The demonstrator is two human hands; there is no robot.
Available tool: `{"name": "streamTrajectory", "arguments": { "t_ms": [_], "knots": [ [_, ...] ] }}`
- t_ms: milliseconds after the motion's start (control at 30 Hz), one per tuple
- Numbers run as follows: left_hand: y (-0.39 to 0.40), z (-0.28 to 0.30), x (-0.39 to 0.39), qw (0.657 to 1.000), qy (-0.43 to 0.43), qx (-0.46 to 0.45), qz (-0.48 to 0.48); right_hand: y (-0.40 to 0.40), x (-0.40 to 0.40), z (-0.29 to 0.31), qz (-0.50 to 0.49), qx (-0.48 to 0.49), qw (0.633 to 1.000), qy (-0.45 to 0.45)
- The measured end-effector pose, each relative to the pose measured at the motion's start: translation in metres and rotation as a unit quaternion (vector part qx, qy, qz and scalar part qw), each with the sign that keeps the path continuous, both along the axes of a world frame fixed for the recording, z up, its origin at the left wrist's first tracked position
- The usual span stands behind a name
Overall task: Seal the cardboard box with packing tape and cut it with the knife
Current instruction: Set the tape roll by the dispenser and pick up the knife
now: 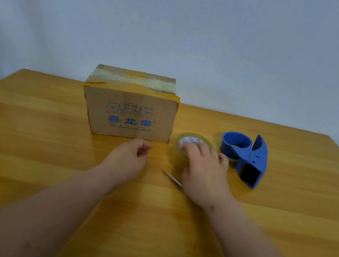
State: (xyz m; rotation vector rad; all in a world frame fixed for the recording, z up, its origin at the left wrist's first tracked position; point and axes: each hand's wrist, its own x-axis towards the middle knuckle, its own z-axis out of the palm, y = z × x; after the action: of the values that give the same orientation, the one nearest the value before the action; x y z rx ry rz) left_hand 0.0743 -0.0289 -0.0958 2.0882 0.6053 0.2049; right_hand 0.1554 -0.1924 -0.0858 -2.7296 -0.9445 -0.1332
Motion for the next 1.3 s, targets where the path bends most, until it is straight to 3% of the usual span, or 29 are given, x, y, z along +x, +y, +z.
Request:
{"name": "streamTrajectory", "arguments": {
  "t_ms": [100,233,300,433,500,567,667,800,900,1300],
  "knots": [
    [0.003,0.000,-0.006,1.000,-0.002,0.013,0.009,-0.008,-0.016,0.006,-0.031,0.058,0.996,-0.054],
    [0.004,0.001,-0.019,1.000,-0.002,0.012,0.007,-0.016,-0.034,-0.002,-0.044,-0.097,0.994,0.033],
    [0.004,0.002,-0.027,1.000,0.004,0.005,0.006,-0.019,-0.036,-0.009,-0.055,-0.125,0.989,0.051],
    [0.006,0.003,-0.045,1.000,0.011,-0.017,0.012,-0.021,-0.042,-0.014,-0.058,-0.095,0.993,0.047],
    [0.008,0.004,-0.055,0.999,0.009,-0.032,0.021,-0.019,-0.050,-0.011,-0.061,-0.021,0.993,0.099],
    [0.009,0.005,-0.063,0.998,0.007,-0.044,0.033,-0.016,-0.060,-0.004,-0.067,0.108,0.970,0.207],
    [0.011,0.005,-0.073,0.998,0.010,-0.059,0.034,-0.009,-0.075,0.007,-0.086,0.258,0.897,0.348],
    [0.009,0.009,-0.083,0.998,0.003,-0.062,0.029,-0.008,-0.089,0.012,-0.089,0.343,0.801,0.482],
    [0.008,0.012,-0.090,0.997,-0.003,-0.068,0.027,-0.009,-0.097,0.014,-0.089,0.374,0.761,0.523],
    [0.007,0.023,-0.109,0.996,-0.024,-0.077,0.023,-0.007,-0.112,0.015,-0.106,0.404,0.751,0.512]
  ]
}}
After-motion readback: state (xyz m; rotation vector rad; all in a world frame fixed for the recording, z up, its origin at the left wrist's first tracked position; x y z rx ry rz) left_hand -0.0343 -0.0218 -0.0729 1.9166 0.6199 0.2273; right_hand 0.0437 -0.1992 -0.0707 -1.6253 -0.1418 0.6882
